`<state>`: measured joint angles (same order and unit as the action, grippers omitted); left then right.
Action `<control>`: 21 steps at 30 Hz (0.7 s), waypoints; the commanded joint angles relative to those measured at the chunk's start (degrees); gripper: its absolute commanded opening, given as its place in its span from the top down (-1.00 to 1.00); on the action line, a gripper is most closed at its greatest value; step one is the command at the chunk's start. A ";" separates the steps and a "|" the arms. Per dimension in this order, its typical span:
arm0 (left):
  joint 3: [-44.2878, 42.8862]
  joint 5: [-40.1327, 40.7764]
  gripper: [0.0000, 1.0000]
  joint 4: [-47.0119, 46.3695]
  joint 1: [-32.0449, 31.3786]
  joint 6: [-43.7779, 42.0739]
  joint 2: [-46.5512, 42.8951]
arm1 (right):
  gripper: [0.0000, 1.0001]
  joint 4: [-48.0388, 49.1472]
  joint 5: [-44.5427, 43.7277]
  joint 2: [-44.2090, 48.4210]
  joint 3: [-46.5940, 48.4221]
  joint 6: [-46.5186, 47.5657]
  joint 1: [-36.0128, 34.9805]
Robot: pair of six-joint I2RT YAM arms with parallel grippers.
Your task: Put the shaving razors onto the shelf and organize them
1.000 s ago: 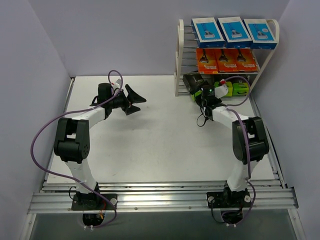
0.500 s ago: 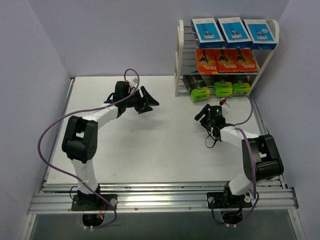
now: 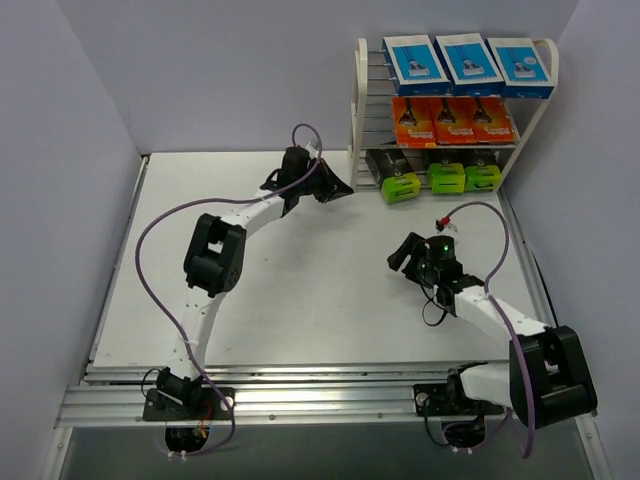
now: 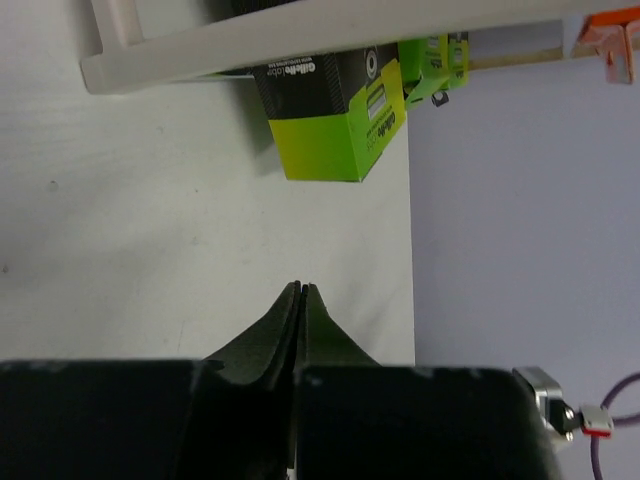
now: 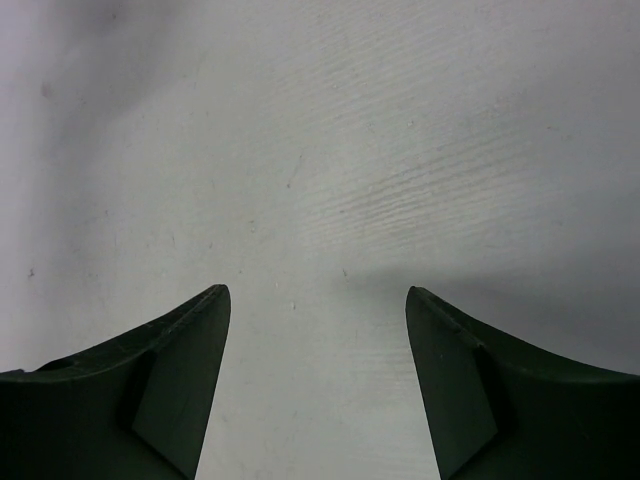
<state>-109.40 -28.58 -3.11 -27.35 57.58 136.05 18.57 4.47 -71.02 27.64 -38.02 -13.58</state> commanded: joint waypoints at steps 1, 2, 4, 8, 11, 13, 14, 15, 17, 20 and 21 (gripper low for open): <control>-6.77 6.15 0.95 -2.77 -2.00 3.50 2.99 | -0.32 -4.15 1.42 4.83 -1.88 1.72 -0.56; -8.87 7.12 0.95 -2.77 -3.13 3.94 4.47 | -0.32 -4.50 2.12 5.54 -2.32 1.55 -0.65; -10.99 9.75 0.95 -3.30 -4.19 5.51 6.85 | -0.32 -5.21 2.21 7.21 -2.94 1.37 -0.57; -16.71 14.32 0.95 -2.52 -5.69 8.16 10.81 | -0.34 -6.96 2.03 9.59 -4.34 1.63 -0.48; -22.42 17.84 0.95 0.91 -6.39 8.95 14.06 | -0.35 -7.05 3.26 9.77 -5.92 1.37 -0.39; -25.85 19.87 0.95 2.76 -7.01 9.82 15.90 | -0.35 -6.88 5.02 10.03 -7.15 1.11 -0.39; -26.73 21.09 0.95 3.02 -7.27 10.09 16.44 | -0.35 -6.70 5.54 10.20 -7.42 0.58 -0.48; -27.87 23.63 0.95 3.03 -7.71 10.88 16.88 | -0.35 -6.79 6.07 10.73 -7.68 0.58 -0.39; -29.10 25.58 0.95 5.29 -8.06 11.67 18.46 | -0.35 -7.23 6.43 11.26 -7.78 0.84 -0.30; -31.66 27.96 0.95 6.98 -8.50 13.08 20.30 | -0.36 -8.10 6.43 11.79 -7.16 1.72 -0.13; -31.92 28.05 0.95 6.98 -8.68 13.34 20.66 | -0.36 -8.11 6.43 11.87 -6.99 1.81 -0.04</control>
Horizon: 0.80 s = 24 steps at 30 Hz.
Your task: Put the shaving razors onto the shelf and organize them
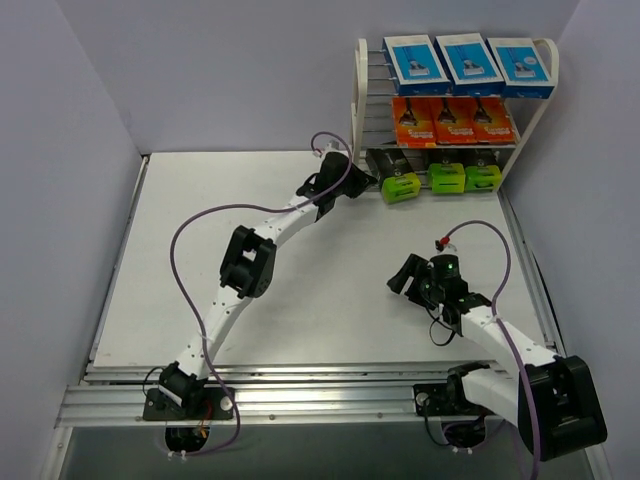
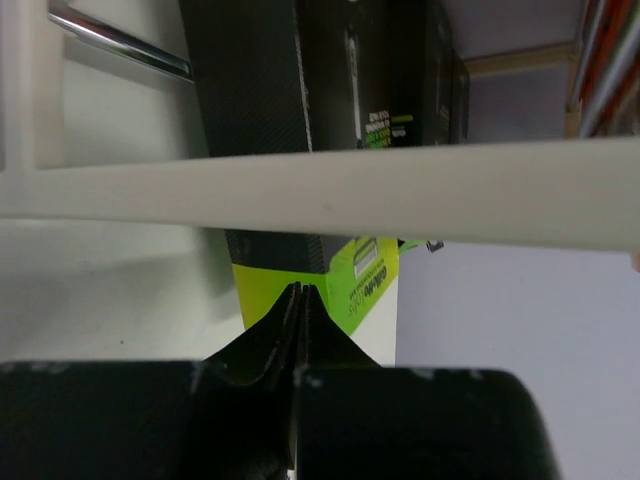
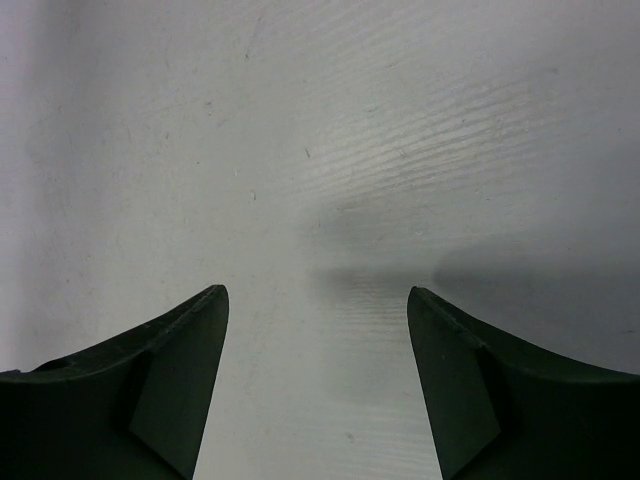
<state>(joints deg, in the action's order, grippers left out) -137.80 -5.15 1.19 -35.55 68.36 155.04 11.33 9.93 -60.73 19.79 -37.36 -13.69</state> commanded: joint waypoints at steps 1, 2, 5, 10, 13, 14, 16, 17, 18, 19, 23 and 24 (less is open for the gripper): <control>-3.97 6.27 0.95 2.59 -0.57 2.74 2.19 | -0.36 -0.87 1.31 1.58 0.95 1.15 0.07; -4.32 6.81 0.95 2.85 -0.66 2.75 2.46 | -0.36 -0.87 1.58 1.58 1.04 1.15 0.07; -5.29 8.83 0.95 1.81 -0.92 2.75 3.51 | -0.36 0.18 2.72 1.58 0.43 0.72 0.25; -10.56 12.17 0.95 2.24 -1.89 1.52 7.02 | -0.36 0.97 3.25 1.40 -0.98 0.80 0.07; -12.14 13.14 0.95 1.18 -2.24 2.30 8.60 | -0.36 0.80 3.25 1.49 -1.07 0.45 -0.02; -12.41 13.75 0.95 1.09 -2.24 2.31 8.87 | -0.36 0.80 3.34 1.67 -1.07 0.28 -0.10; -13.20 14.11 0.95 0.40 -2.24 2.57 9.66 | -0.36 0.88 3.51 1.67 -1.25 0.01 -0.11; -13.29 14.46 0.95 -0.22 -2.24 2.57 9.84 | -0.36 0.88 3.60 1.67 -1.33 -0.25 -0.19; -13.55 14.99 0.95 -0.66 -2.33 2.57 10.01 | -0.36 1.06 3.78 1.58 -1.33 -0.34 -0.28; -13.72 15.34 0.95 -2.58 -2.42 2.57 10.45 | -0.36 1.15 3.78 1.58 -1.42 -0.34 -0.28; -16.27 17.01 0.95 -5.22 -2.77 2.57 12.65 | -0.36 1.06 3.78 1.32 -1.34 -0.43 -0.28; -17.06 17.36 0.95 -5.67 -2.86 2.66 13.18 | -0.36 0.97 3.78 1.23 -1.33 -0.60 -0.28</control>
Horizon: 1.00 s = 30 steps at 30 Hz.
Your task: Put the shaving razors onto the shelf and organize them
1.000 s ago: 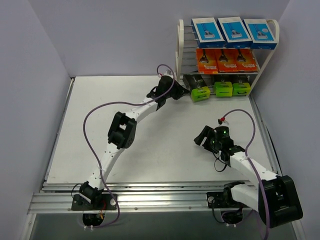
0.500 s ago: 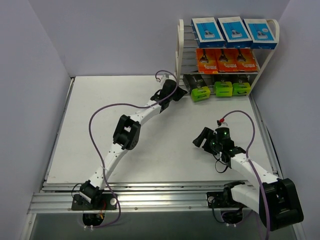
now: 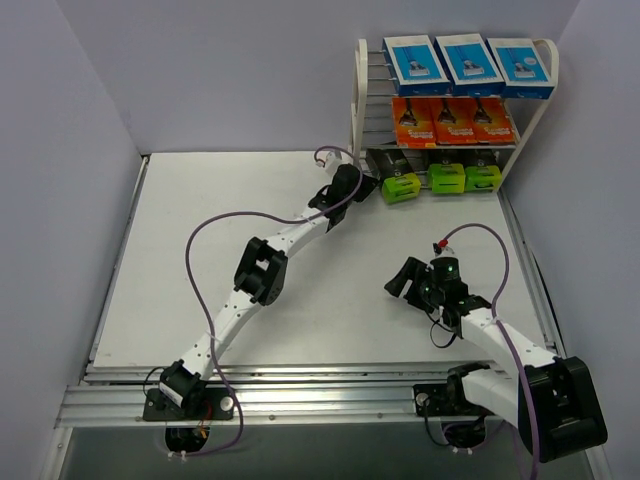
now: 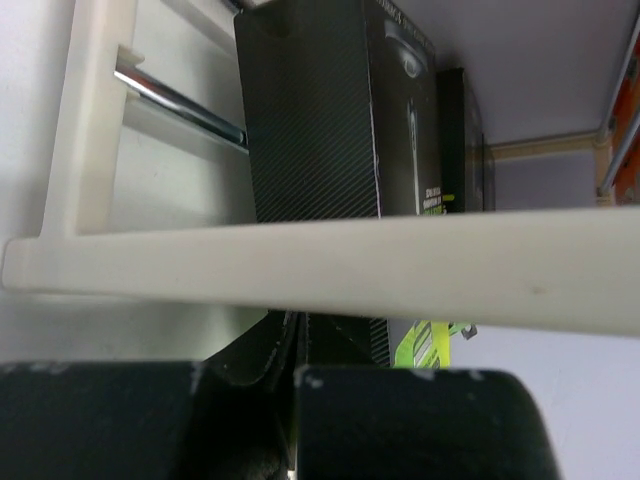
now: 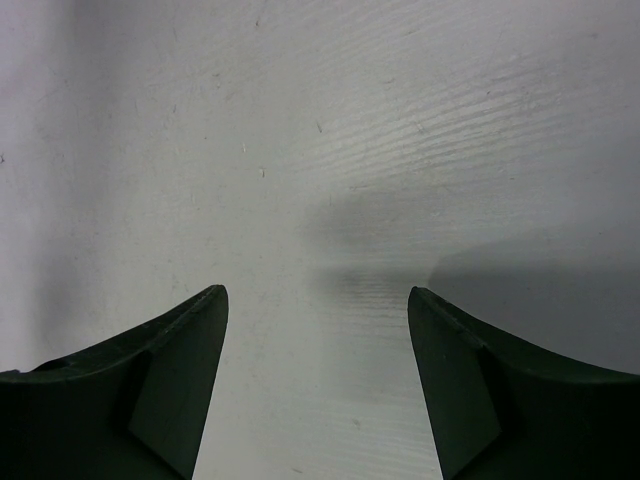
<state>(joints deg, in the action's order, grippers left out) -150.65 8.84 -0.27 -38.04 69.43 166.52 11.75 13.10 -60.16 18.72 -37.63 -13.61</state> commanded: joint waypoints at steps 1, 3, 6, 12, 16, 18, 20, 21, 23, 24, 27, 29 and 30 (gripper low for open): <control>-5.69 4.07 0.95 -4.64 -0.63 1.67 2.92 | -0.36 0.56 0.61 0.66 -0.26 -0.26 -0.46; -7.37 4.34 0.95 -5.96 -0.72 1.76 4.16 | -0.36 0.47 0.61 0.48 -0.18 -0.34 -0.37; -9.31 5.39 0.95 -7.63 -0.98 -0.34 5.40 | -0.36 0.64 0.61 0.22 -0.35 -0.43 -0.46; -9.40 7.33 0.95 -10.71 -2.12 -5.53 4.78 | -0.36 1.00 0.43 -0.31 -0.53 -0.61 -0.46; -10.80 7.68 0.95 -12.38 -2.83 -5.62 6.89 | -0.36 1.52 0.52 -0.75 -0.88 -1.04 -0.28; -10.98 7.33 0.95 -13.17 -3.26 -6.32 7.50 | -0.36 1.79 0.52 -1.01 -1.05 -1.13 -0.28; -10.98 7.33 0.95 -13.79 -3.53 -6.94 7.59 | -0.36 2.31 0.52 -1.36 -1.14 -1.31 -0.28; -10.89 7.16 0.95 -14.14 -3.62 -7.37 7.77 | -0.35 2.40 0.52 -1.54 -1.14 -1.31 -0.19; -11.07 7.15 0.95 -14.84 -3.79 -7.55 8.12 | -0.35 2.67 0.52 -2.06 -0.97 -1.40 -0.28; -11.16 7.15 0.95 -14.93 -3.88 -7.64 8.21 | -0.35 2.75 0.61 -2.15 -0.97 -1.48 -0.28; -11.68 7.68 0.95 -15.29 -4.06 -8.43 9.00 | -0.35 2.93 0.61 -2.50 -0.79 -1.22 -0.11; -11.51 7.33 0.95 -15.55 -4.06 -8.52 9.18 | -0.35 2.84 0.61 -2.85 -0.79 -1.22 -0.02; -11.42 7.24 0.95 -15.46 -4.06 -8.52 9.26 | -0.35 2.93 0.61 -2.94 -0.70 -1.22 -0.02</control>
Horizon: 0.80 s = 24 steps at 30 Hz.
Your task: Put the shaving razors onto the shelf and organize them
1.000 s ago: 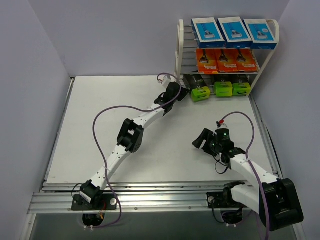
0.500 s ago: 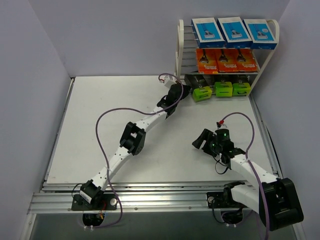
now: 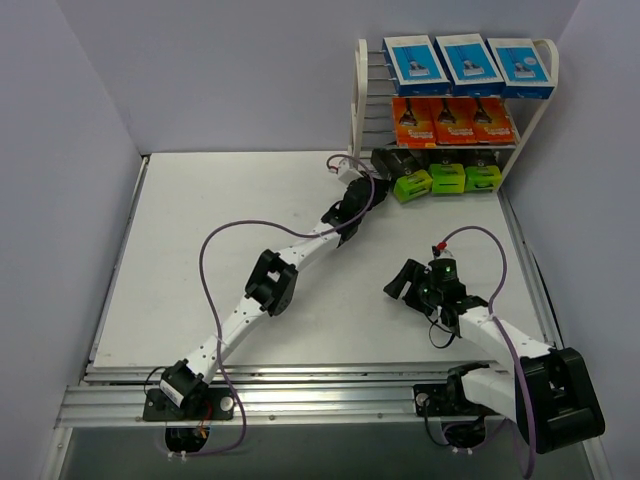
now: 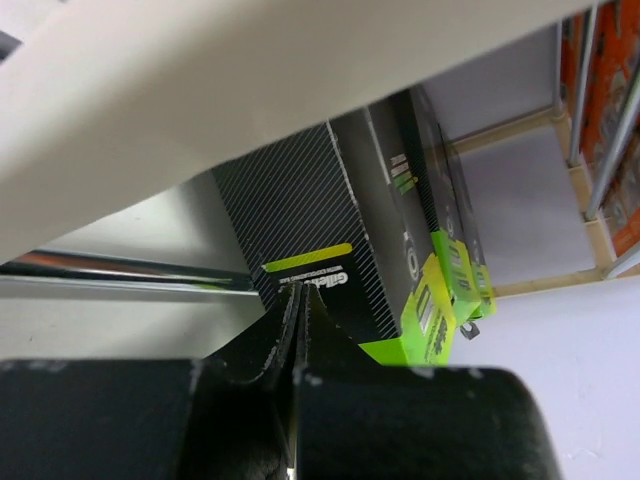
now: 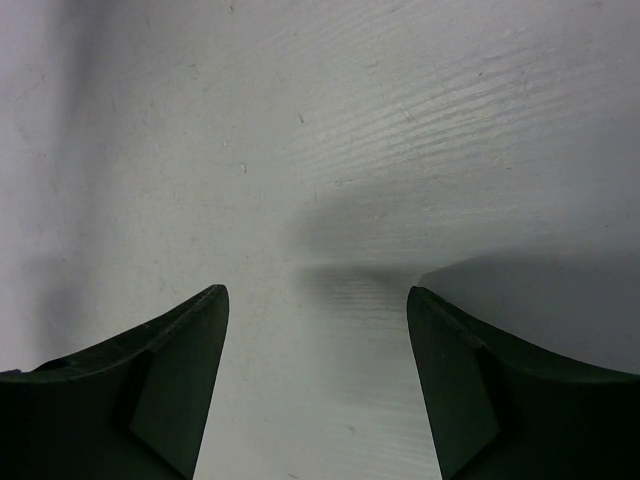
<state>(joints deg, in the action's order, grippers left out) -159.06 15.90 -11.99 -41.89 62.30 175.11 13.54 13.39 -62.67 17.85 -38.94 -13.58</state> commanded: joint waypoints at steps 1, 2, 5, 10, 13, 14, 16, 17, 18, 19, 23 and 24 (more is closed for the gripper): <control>-2.92 -0.08 0.95 -3.74 -0.12 -1.48 0.50 | -0.35 1.14 0.32 -0.52 0.17 0.18 0.05; -2.40 -1.12 0.95 -3.74 0.14 -1.57 0.24 | -0.35 1.22 0.32 -0.61 0.17 0.18 0.05; 0.67 -4.46 0.95 -3.48 1.28 -2.53 -3.27 | -0.37 1.05 -0.03 -0.52 1.13 0.62 0.31; 24.38 -3.69 0.88 -7.24 2.51 -5.61 -20.48 | -0.53 0.79 0.06 -0.61 3.51 1.15 2.24; 37.57 -4.03 0.43 -8.84 3.65 -4.74 -29.80 | -0.54 1.31 0.59 -1.66 5.26 1.41 3.83; 40.47 -5.08 0.39 -8.84 4.09 -3.95 -31.91 | -0.54 1.23 0.50 -2.27 6.31 1.32 4.26; 48.27 -8.51 0.16 -7.53 5.67 -2.72 -37.98 | -0.54 1.23 1.20 -2.89 7.46 1.58 4.88; 50.50 -9.56 0.09 -6.13 6.20 -2.63 -40.09 | -0.54 1.40 1.38 -3.41 7.99 1.41 5.06; 52.69 -10.44 -0.12 -4.55 6.64 -3.15 -44.20 | -0.54 1.58 1.38 -3.51 8.86 1.15 5.58; 55.76 -11.23 -0.24 -0.01 7.43 -4.02 -46.15 | -0.55 1.58 1.81 -3.68 9.31 1.06 5.93; 61.22 -9.06 -0.61 15.29 8.23 -8.59 -55.38 | -0.93 -0.27 0.07 -6.48 12.12 1.76 7.43; 62.29 -8.35 -0.67 17.68 8.23 -10.86 -58.97 | -0.99 -0.53 -0.46 -6.84 12.99 2.11 7.87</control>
<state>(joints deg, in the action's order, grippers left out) -99.57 7.11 -5.06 -33.56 56.60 124.38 14.06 14.31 -68.03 27.40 -38.30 -6.85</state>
